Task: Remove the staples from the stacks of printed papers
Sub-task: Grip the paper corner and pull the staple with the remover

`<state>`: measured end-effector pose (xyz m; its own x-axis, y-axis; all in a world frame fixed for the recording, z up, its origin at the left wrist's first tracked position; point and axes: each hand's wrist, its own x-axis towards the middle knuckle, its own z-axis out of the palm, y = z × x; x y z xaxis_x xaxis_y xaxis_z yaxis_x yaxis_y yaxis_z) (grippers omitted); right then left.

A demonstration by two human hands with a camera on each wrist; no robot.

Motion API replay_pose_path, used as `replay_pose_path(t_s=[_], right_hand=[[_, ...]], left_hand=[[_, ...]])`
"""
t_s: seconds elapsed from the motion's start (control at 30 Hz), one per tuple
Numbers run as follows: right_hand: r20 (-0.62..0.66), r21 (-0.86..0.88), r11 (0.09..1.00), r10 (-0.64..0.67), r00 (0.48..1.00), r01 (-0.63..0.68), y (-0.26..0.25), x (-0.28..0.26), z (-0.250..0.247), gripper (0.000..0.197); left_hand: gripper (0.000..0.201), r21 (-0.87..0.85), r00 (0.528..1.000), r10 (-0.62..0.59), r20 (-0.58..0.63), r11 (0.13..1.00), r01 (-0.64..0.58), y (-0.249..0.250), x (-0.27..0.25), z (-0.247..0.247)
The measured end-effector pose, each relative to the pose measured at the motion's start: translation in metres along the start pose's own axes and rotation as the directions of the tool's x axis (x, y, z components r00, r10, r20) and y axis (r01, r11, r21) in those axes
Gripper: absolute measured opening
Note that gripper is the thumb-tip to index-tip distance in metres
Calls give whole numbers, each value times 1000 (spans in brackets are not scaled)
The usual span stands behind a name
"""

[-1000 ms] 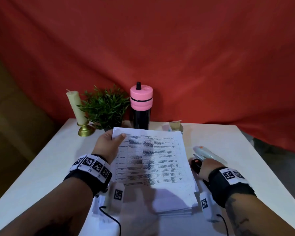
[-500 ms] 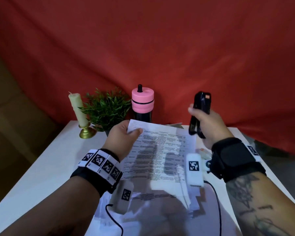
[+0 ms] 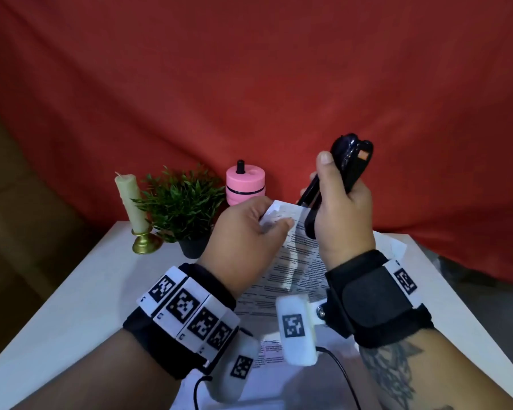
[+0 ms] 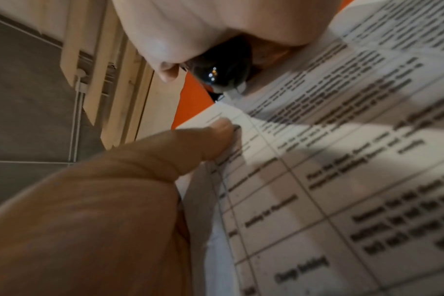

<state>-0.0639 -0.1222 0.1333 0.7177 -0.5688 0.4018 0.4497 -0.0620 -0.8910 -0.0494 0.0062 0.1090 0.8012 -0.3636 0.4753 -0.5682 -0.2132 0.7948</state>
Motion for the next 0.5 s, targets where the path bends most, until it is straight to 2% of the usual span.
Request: replay_pose_path(t_s=[0.1, 0.27, 0.4, 0.5], right_hand=[[-27, -23, 999, -43, 999, 43, 0, -1, -2, 37], [-51, -35, 995, -91, 995, 89, -1, 1, -5, 42], [-32, -55, 993, -109, 994, 107, -5, 4, -8, 47], [-16, -58, 993, -104, 994, 103, -5, 4, -8, 46]], left_hand=[[26, -1, 1000, 3, -15, 1000, -3, 2, 0, 3], [17, -54, 1000, -13, -7, 998, 12, 5, -1, 8], [6, -126, 998, -13, 55, 992, 20, 11, -4, 11], [27, -150, 995, 15, 95, 989, -1, 10, -2, 11]])
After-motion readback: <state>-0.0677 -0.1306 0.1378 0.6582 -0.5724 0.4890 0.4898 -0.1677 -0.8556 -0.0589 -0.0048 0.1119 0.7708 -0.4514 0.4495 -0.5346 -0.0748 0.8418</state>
